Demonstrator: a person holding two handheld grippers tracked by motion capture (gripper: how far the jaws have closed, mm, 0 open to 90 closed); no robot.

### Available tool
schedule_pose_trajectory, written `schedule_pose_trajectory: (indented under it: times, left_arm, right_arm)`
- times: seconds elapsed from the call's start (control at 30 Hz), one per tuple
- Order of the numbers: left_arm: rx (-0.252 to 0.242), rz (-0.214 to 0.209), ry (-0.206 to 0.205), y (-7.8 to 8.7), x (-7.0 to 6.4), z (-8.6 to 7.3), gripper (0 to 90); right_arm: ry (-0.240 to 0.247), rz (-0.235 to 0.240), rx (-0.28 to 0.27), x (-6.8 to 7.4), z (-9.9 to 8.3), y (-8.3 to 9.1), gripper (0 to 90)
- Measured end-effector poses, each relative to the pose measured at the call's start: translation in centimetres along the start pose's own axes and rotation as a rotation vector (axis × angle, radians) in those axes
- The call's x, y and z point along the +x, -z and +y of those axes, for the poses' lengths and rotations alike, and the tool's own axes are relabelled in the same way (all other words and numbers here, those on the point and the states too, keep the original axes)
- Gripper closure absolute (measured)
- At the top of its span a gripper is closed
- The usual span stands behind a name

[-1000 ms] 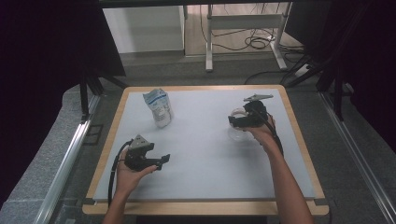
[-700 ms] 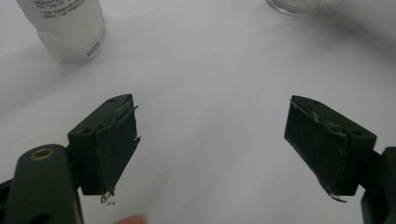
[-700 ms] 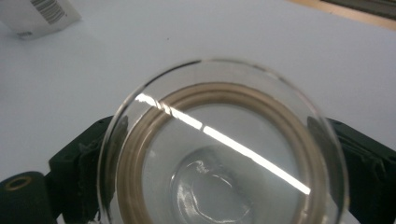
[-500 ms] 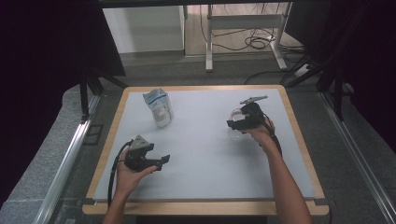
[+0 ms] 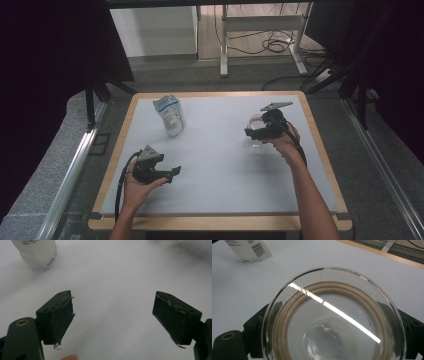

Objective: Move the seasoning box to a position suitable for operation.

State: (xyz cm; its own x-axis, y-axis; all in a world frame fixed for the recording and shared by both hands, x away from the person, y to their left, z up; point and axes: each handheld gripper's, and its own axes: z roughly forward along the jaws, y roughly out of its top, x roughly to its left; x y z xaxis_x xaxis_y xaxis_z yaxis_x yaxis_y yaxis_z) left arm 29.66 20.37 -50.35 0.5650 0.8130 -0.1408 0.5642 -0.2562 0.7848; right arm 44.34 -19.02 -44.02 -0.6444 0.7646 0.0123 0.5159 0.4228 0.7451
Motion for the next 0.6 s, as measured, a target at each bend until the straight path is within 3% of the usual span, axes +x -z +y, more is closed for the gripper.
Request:
schedule_pose_trajectory:
  times: [0.33,0.6]
  left_arm:
    - [0.0,0.003,0.002,0.2,0.1,-0.1,16.9]
    - [0.007,0.002,0.004,0.1,0.0,-0.3,16.9]
  right_arm:
    - [0.04,0.031,0.004,0.9,-0.9,2.2,11.2]
    - [0.096,0.078,0.014,2.0,-2.8,3.7,11.2]
